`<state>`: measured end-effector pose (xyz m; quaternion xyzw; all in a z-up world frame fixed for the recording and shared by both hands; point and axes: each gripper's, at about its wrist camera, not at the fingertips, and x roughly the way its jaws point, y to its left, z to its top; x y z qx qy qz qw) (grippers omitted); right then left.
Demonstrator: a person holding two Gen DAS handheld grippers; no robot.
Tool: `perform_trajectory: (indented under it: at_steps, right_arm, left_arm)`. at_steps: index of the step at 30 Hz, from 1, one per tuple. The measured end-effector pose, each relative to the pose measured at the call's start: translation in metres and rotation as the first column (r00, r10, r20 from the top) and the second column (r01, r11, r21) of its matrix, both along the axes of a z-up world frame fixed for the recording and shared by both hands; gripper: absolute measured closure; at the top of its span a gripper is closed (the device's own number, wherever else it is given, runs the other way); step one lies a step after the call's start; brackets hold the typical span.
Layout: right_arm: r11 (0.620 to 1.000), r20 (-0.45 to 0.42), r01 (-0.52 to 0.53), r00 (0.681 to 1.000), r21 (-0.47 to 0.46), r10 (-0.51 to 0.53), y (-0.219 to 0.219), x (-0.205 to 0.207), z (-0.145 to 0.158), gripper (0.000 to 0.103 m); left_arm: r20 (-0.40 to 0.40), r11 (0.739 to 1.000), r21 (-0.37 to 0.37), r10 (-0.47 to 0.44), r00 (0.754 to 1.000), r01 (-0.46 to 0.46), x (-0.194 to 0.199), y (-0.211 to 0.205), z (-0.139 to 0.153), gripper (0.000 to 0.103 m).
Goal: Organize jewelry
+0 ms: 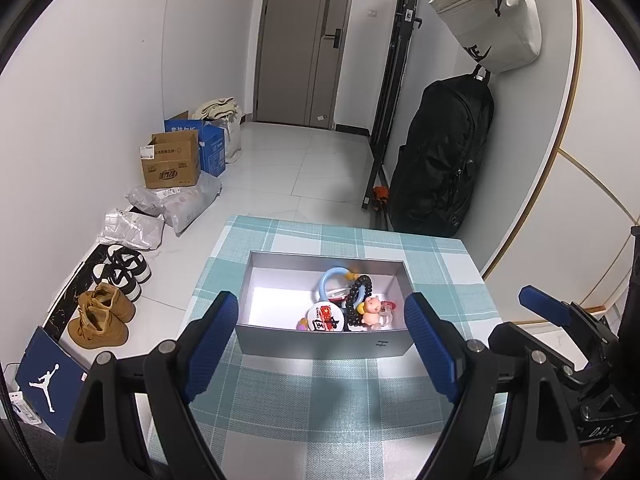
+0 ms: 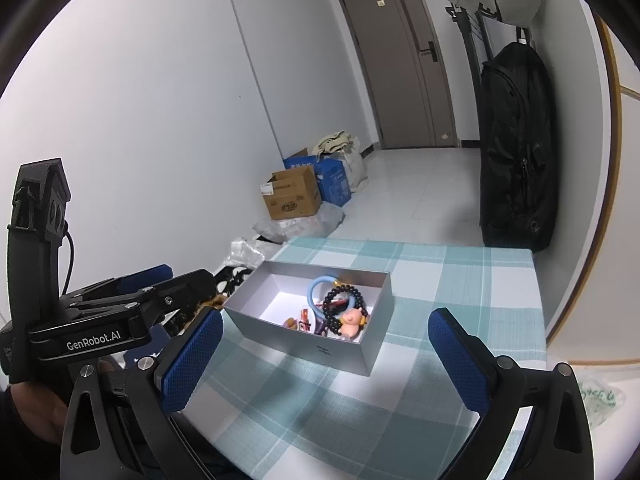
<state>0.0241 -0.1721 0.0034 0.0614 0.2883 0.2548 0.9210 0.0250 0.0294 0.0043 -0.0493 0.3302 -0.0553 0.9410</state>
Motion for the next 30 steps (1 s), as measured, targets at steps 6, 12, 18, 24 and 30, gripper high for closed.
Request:
perform_trajectory:
  at_steps: [6,12,18,24,30]
  right_arm:
    - [1.000,-0.007,0.002,1.000,-0.002,-0.002,0.0002,0.0010,-0.0006,0.000]
    - [1.000,-0.007,0.004,1.000,-0.002,-0.004,0.0001,0.0014,-0.0009,0.000]
    - [1.000,-0.007,0.004,1.000,-0.004,-0.004,0.0005,0.0015,-0.0009,0.000]
    - [1.000,-0.009,0.005,1.000,-0.006,-0.005,0.0006,0.0016,-0.0016,0.000]
    - [1.000,-0.014,0.009,1.000,-0.006,-0.009,-0.0001,0.0021,-0.0025,0.000]
  left_arm:
    - [-0.005,1.000,-0.002,-0.001,1.000,0.001,0.0000,-0.0010,-0.0005,0.021]
    - [-0.004,1.000,0.000,-0.005,1.000,0.005,-0.0010,-0.0019,-0.0009,0.021]
    - [-0.008,1.000,0.002,-0.003,1.000,0.003,-0.0010,-0.0026,-0.0018,0.021]
    - [-0.009,1.000,0.003,-0.004,1.000,0.004,0.0001,-0.0030,-0.0018,0.021]
    - [-0.010,1.000,0.006,-0.008,1.000,0.008,-0.0001,-0.0030,-0.0018,0.021]
